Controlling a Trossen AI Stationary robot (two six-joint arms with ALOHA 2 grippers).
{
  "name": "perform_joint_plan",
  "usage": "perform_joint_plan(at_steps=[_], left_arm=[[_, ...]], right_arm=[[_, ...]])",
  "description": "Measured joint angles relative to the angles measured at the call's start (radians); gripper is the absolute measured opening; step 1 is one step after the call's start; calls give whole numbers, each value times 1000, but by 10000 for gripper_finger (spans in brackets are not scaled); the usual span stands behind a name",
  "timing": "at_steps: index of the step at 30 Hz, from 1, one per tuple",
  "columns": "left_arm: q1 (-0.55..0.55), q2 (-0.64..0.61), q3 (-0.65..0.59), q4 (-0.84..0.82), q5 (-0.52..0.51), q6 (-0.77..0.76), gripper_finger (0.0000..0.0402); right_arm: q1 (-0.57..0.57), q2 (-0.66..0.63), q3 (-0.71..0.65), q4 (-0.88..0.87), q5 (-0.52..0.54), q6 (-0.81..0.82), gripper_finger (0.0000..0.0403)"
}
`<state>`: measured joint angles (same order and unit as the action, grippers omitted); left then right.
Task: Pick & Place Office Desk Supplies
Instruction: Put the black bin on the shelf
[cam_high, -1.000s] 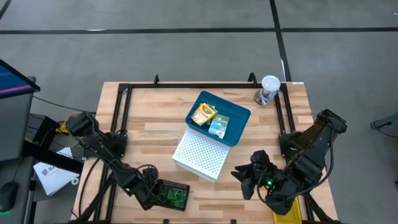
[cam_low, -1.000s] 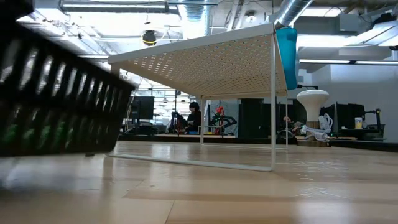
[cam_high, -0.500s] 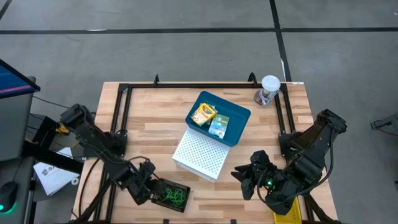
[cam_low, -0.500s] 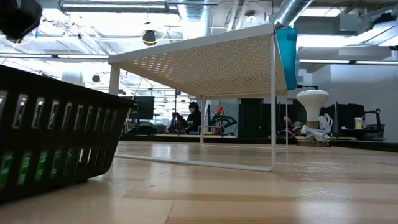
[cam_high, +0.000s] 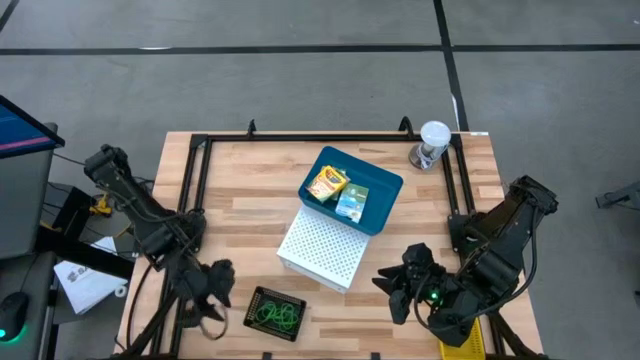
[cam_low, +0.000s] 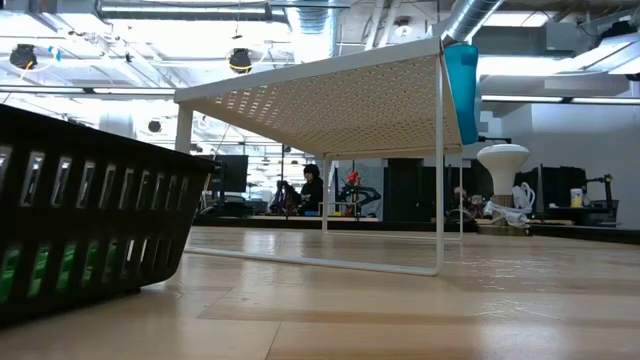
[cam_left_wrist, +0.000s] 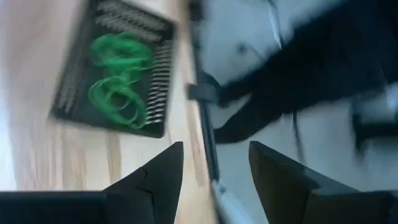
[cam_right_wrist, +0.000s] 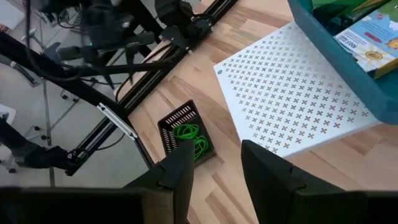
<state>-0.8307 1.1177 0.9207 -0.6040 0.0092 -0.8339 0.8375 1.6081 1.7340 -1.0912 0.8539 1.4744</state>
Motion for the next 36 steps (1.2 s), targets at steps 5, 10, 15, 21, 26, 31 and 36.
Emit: perform_joint_plan(at_steps=[5, 10, 15, 21, 26, 31, 36], left_arm=[[10, 13, 0, -18, 82, 457, 189], [9, 78, 0, -93, 44, 988, 206], [10, 148, 0, -106, -50, 1401, 221], [9, 254, 0, -60, -42, 1610, 219], [10, 326, -1, -64, -39, 1678, 206], [24, 357, -1, -31, -83, 1742, 190], [51, 364, -1, -15, -83, 1782, 179]], right_arm=[[-1, 3, 0, 3, 11, 22, 130], [-19, 38, -1, 49, 21, 91, 130], [-41, 84, -1, 152, 33, 129, 130], [-56, 131, 0, 312, 149, 116, 130], [-69, 170, 0, 411, 226, 83, 130], [-77, 182, 0, 498, 242, 30, 130], [-73, 180, 0, 531, 255, -16, 130]])
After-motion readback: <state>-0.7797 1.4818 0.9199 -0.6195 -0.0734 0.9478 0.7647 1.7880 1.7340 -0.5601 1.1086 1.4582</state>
